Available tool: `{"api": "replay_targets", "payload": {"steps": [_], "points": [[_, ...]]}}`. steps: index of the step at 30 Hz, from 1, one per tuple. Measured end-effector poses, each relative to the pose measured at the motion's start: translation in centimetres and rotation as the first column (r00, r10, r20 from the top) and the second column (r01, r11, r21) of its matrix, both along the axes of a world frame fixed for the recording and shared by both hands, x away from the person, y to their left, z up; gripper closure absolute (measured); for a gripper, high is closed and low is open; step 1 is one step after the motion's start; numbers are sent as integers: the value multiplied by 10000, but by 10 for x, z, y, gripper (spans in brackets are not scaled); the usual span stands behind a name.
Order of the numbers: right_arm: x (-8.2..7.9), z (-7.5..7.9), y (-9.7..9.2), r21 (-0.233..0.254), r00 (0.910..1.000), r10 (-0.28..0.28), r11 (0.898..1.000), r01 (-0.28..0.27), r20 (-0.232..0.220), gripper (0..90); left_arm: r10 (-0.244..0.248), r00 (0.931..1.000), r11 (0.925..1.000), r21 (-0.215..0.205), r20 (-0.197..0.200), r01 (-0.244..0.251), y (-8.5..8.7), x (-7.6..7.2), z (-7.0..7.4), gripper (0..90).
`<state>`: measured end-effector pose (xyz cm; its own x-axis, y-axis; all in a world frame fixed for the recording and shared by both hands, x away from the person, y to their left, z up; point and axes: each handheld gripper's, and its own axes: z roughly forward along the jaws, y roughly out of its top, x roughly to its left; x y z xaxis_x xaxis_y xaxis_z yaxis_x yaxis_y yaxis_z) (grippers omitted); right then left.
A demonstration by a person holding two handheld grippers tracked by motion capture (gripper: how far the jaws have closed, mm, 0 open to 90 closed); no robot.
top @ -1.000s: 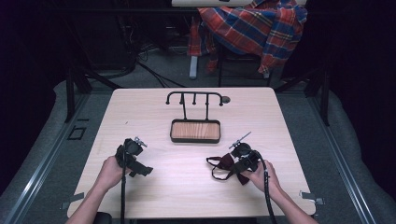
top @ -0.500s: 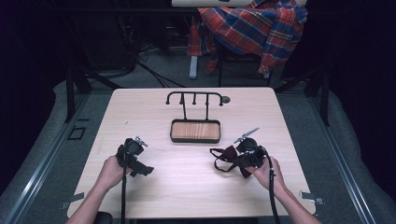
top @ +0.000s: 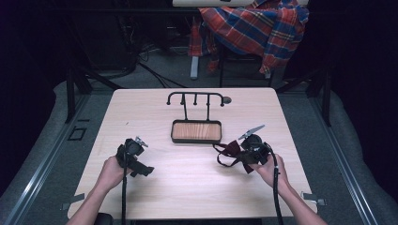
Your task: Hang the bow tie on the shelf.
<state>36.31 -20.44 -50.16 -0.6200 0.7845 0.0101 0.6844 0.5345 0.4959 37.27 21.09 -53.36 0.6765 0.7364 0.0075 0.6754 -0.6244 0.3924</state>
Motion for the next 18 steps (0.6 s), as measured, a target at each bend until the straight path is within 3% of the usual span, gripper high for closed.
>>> {"api": "replay_targets", "payload": {"steps": [6,18], "points": [[4,6,-4,256,9994,-118,9996,110,316,718,56,10000,10000,53,61,-57,0,0,0,1],[11,15,-6,236,9954,-397,9990,377,869,718,36,9999,9999,108,133,-37,0,0,1,1]]}}
